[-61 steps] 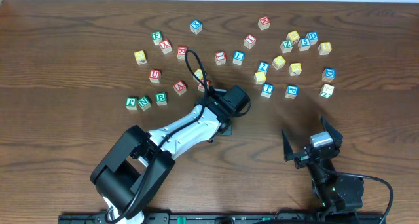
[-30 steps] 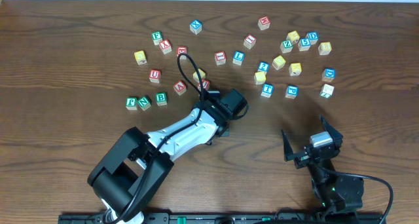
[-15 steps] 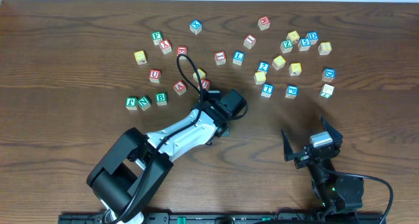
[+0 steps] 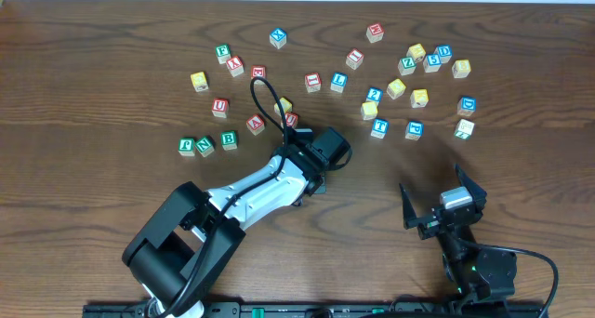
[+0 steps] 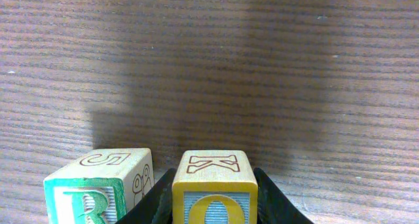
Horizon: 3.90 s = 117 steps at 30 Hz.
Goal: Spell out ROBOT
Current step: 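Lower the O block beside the R block and open the left gripper, then move the left gripper over the green B block near the A block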
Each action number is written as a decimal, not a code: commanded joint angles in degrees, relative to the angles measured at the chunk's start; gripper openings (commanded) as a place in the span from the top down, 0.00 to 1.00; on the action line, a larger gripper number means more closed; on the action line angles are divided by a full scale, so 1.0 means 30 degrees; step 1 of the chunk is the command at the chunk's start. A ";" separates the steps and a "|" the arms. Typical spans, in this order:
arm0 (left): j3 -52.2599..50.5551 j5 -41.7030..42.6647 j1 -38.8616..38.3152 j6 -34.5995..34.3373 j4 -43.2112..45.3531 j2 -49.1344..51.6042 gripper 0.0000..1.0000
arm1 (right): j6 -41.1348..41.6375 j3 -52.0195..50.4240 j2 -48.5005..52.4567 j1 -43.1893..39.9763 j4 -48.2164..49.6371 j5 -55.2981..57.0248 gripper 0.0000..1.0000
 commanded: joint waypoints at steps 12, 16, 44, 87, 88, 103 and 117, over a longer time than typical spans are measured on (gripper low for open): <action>-0.0488 -0.0087 0.0066 -0.0102 -0.0051 0.0168 0.74 | 0.0211 -0.0022 -0.0117 -0.0146 -0.0087 -0.0036 0.01; -0.0488 -0.0087 0.0066 -0.0095 -0.0051 0.0168 0.67 | 0.0211 -0.0022 -0.0117 -0.0146 -0.0087 -0.0036 0.01; -0.0481 -0.0087 0.0066 0.0073 -0.0036 -0.0102 0.55 | 0.0211 -0.0022 -0.0117 -0.0146 -0.0087 -0.0036 0.01; -0.0321 -0.0692 0.0197 0.5049 -0.1275 -0.9282 0.09 | 0.0211 -0.0022 -0.0117 -0.0146 -0.0087 -0.0036 0.01; -0.0321 -0.0940 0.0372 0.5042 -0.1268 -0.9282 0.09 | 0.0211 -0.0022 -0.0117 -0.0146 -0.0087 -0.0036 0.01; -0.0379 -0.0823 0.8903 0.3483 -0.1566 -0.7803 0.10 | 0.0211 -0.0022 -0.0117 -0.0146 -0.0087 -0.0036 0.01; -0.0029 0.3847 1.1067 0.8102 -0.0903 -0.2324 0.15 | 0.0211 -0.0022 -0.0117 -0.0146 -0.0087 -0.0029 0.01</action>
